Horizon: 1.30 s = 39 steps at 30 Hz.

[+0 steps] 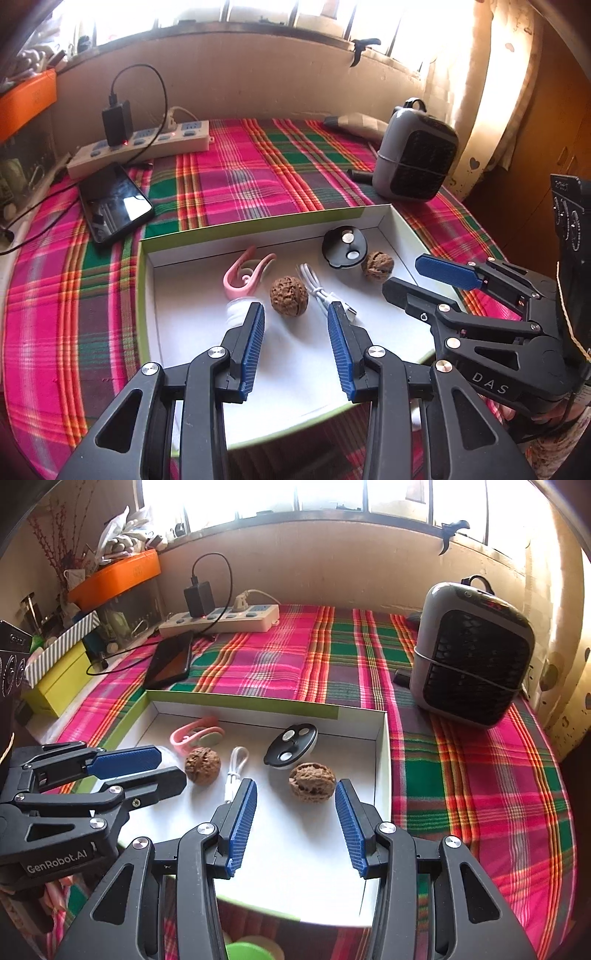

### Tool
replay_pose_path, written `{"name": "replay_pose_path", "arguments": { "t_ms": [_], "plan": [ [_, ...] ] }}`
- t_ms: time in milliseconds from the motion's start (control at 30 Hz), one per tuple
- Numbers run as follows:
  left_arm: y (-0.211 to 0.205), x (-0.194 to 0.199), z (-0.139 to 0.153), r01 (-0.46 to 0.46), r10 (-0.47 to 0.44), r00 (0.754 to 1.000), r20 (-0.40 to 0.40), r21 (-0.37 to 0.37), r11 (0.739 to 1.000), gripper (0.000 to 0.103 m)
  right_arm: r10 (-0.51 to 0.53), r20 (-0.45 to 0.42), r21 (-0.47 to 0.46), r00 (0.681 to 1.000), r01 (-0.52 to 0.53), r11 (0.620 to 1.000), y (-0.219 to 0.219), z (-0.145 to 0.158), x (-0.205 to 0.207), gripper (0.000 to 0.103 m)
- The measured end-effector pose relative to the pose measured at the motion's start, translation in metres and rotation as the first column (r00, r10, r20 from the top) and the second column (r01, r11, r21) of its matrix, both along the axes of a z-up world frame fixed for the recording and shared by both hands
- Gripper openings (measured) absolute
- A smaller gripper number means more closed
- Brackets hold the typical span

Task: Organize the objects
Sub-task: 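Open both grippers to drop the walnuts into the box, then move the left gripper to the black cylindrical device while the right gripper reaches the pink handle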

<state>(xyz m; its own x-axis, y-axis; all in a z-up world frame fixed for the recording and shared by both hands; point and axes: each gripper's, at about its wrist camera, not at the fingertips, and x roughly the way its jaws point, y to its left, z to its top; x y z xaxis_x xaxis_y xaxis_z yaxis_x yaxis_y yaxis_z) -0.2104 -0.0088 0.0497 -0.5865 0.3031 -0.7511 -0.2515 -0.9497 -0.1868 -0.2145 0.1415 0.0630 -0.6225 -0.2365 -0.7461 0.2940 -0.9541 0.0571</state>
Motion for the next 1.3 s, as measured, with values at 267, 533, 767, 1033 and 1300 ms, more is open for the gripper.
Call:
{"name": "replay_pose_path", "arguments": {
  "t_ms": [267,533,767,1033,1300],
  "plan": [
    [-0.009,0.028,0.006,-0.011,0.011,1.000,-0.021,0.008,1.000,0.034,-0.006,-0.020,-0.023,1.000,0.006,1.000,0.000,0.007,0.025,0.046],
    [-0.019,0.053,0.006,-0.012,0.013,0.999,-0.034,0.025,1.000,0.034,0.001,-0.043,-0.037,0.999,-0.002,0.999,-0.003,0.011,0.049,0.046],
    [-0.032,0.073,0.003,-0.028,0.030,0.999,-0.041,0.055,0.998,0.034,-0.010,-0.056,-0.073,0.998,0.005,0.997,0.002,0.013,0.071,0.046],
    [-0.046,0.099,-0.005,-0.008,0.011,0.998,-0.056,0.066,0.998,0.034,-0.022,-0.065,-0.092,0.998,0.016,0.996,0.010,0.010,0.094,0.046],
    [-0.046,0.109,-0.013,0.029,-0.025,0.998,-0.055,0.082,0.996,0.034,-0.047,-0.064,-0.102,0.997,0.040,0.994,0.022,0.005,0.111,0.046]
  ]
}}
